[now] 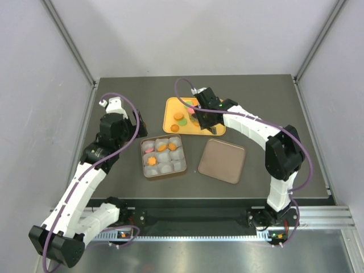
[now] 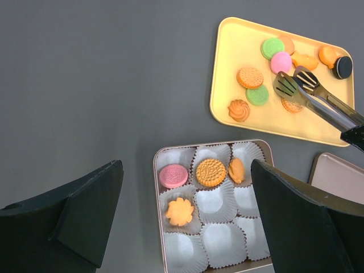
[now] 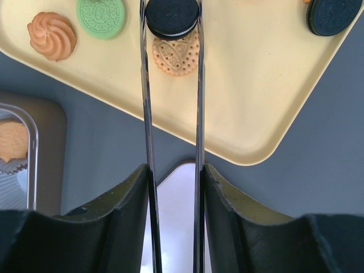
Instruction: Pack the cookies
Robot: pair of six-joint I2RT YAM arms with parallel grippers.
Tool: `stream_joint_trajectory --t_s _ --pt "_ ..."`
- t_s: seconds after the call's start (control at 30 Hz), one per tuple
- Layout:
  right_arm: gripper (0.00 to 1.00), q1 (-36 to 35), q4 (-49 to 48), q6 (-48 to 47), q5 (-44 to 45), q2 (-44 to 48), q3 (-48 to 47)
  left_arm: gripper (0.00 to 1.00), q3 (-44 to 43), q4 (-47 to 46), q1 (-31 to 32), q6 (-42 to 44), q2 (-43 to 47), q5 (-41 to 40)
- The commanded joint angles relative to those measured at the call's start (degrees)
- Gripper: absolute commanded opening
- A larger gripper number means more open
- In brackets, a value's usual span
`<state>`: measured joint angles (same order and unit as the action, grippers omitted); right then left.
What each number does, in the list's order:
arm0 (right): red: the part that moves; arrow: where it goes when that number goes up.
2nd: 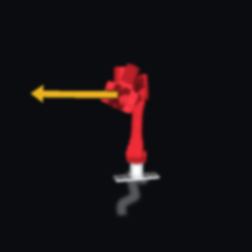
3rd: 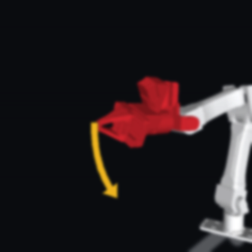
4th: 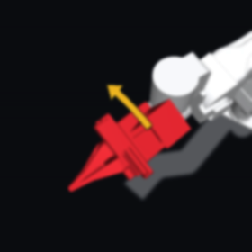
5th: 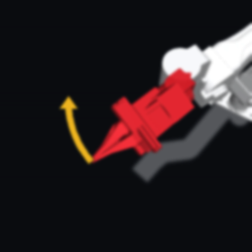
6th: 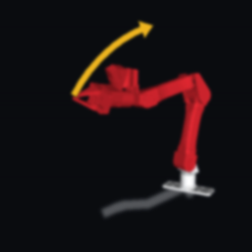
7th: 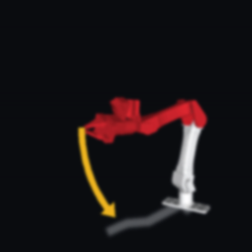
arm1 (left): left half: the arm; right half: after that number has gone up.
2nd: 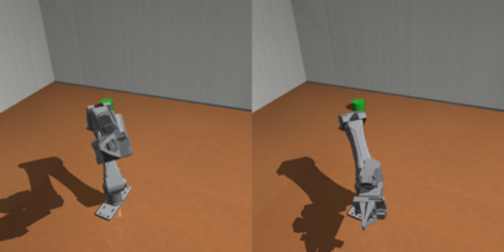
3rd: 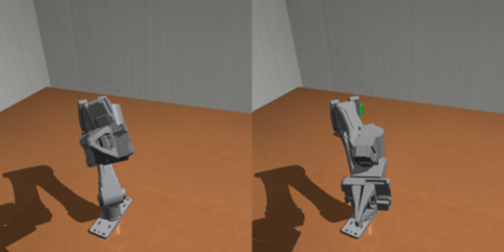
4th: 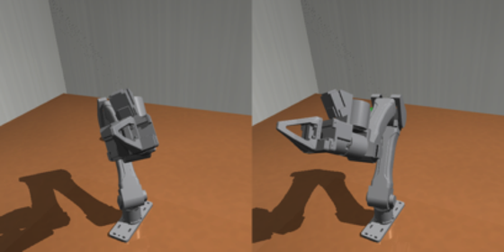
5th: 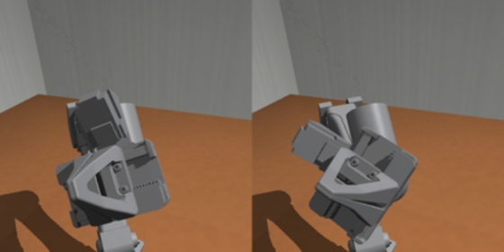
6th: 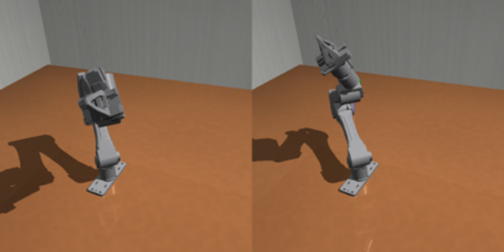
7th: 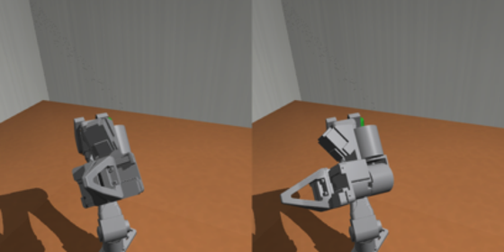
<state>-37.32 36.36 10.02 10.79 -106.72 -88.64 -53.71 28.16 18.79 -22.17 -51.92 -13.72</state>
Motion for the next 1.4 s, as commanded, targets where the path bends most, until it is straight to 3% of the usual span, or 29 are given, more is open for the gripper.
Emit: stream_joint_trajectory --t_s 0.0,0.37,0.9,1.2,1.37 --pt "0.37 0.58 -1.99 -0.62 1.87 0.81 -3.56 0.99 0.45 -2.94 -0.33 0.11 0.07 0.44" --pt "0.36 0.58 -1.99 0.43 0.82 4.93 -2.86 0.99 0.54 -3.03 -0.42 -0.06 0.07 0.53" --pt "0.35 -1.17 -1.82 2.28 -4.54 17.23 5.32 0.99 0.54 -3.20 -0.86 -0.15 0.07 1.15" --pt "0.36 -14.34 -0.24 6.32 -4.02 26.99 10.33 0.99 0.63 -3.29 -1.03 -0.41 0.24 1.23" --pt "0.37 -20.85 0.03 8.08 -2.62 26.13 10.77 0.99 0.63 -3.20 -1.03 -0.41 0.33 1.50"
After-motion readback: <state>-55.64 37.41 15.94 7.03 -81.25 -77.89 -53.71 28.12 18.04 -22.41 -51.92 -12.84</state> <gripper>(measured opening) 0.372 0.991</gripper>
